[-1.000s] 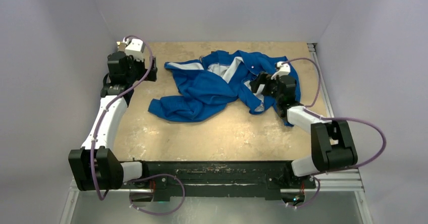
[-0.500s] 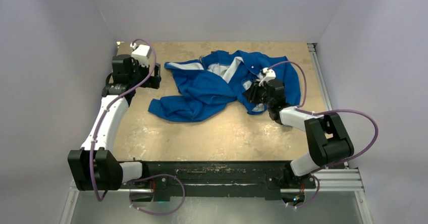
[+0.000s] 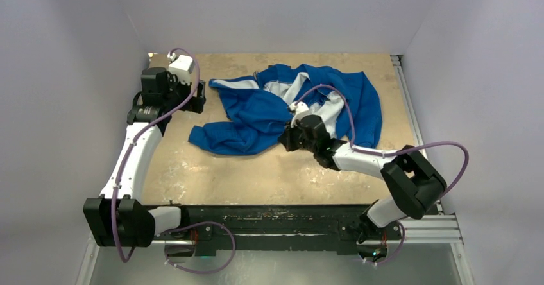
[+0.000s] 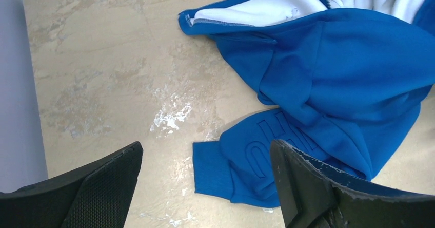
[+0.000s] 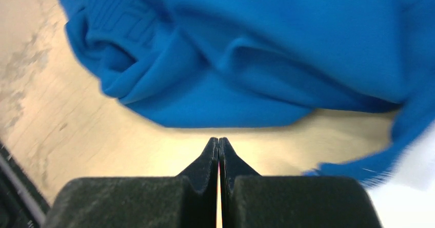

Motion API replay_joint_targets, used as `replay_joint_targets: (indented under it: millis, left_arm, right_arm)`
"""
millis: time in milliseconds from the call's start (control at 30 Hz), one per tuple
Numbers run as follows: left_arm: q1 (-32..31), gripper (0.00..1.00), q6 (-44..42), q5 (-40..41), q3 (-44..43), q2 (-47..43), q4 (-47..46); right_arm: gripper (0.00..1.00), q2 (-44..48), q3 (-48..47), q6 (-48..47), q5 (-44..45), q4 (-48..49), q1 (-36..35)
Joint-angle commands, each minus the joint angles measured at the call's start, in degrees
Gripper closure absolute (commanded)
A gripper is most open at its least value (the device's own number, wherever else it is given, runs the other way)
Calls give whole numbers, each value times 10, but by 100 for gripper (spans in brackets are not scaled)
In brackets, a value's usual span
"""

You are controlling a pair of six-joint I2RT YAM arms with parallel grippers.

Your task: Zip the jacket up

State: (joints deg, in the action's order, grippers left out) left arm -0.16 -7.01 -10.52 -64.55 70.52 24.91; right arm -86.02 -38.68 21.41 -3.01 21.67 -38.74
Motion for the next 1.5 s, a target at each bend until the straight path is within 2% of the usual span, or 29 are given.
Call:
replay_joint_targets:
  millis: [0, 100, 233, 333, 400, 467, 533, 633, 800, 900, 1067, 1133, 1167, 1233, 1300, 1333, 1467]
  left_arm:
    - [-8, 7, -29, -16, -34, -28, 12]
    - [-8, 6, -38, -18, -46, -25, 24]
    - [-29, 1, -84, -56, -60, -25, 43]
    - [-79, 1, -150, -44, -59, -26, 53]
    - [-122, 1, -189, -17, -57, -22, 61]
    - [-160, 1, -208, 13, -57, -15, 64]
    - [-196, 1, -209, 28, -58, -7, 66]
    - [-253, 1, -212, 45, -55, 4, 63]
    - [-415, 1, -253, 129, -53, 47, 40]
    - [-508, 1, -295, 178, -55, 98, 12]
    - [-576, 1, -370, 212, -40, 177, -63]
    - [-589, 1, -405, 226, -33, 208, -102]
    - [-594, 1, -420, 231, -35, 224, -113]
    - [-600, 1, -449, 238, -44, 260, -139]
    - [-605, 1, -467, 243, -67, 297, -154]
    - [-606, 1, -474, 243, -78, 314, -160]
    - [-611, 1, -495, 248, -100, 383, -205]
  right_arm:
    - [98, -17, -67, -15, 42, -56, -53]
    - [62, 1, -68, 20, 95, -96, -63]
    - [35, 80, -31, 99, 160, -143, -59]
    - [22, 142, -5, 176, 209, -198, -30]
    - [17, 173, 8, 223, 208, -234, 23]
    - [13, 192, 13, 236, 210, -254, 74]
    - [13, 191, 0, 210, 241, -268, 111]
    - [13, 160, -45, 174, 281, -287, 179]
    - [16, 60, -108, 130, 250, -267, 300]
    - [19, -17, -142, 122, 223, -255, 328]
    - [28, -89, -159, 113, 174, -208, 347]
    - [37, -103, -163, 104, 157, -198, 351]
    - [47, -104, -163, 99, 154, -193, 354]
    - [75, -94, -162, 90, 147, -191, 359]
    - [89, -62, -165, 80, 142, -195, 361]
    - [92, -43, -167, 75, 140, -200, 361]
    - [94, 35, -188, 62, 129, -255, 361]
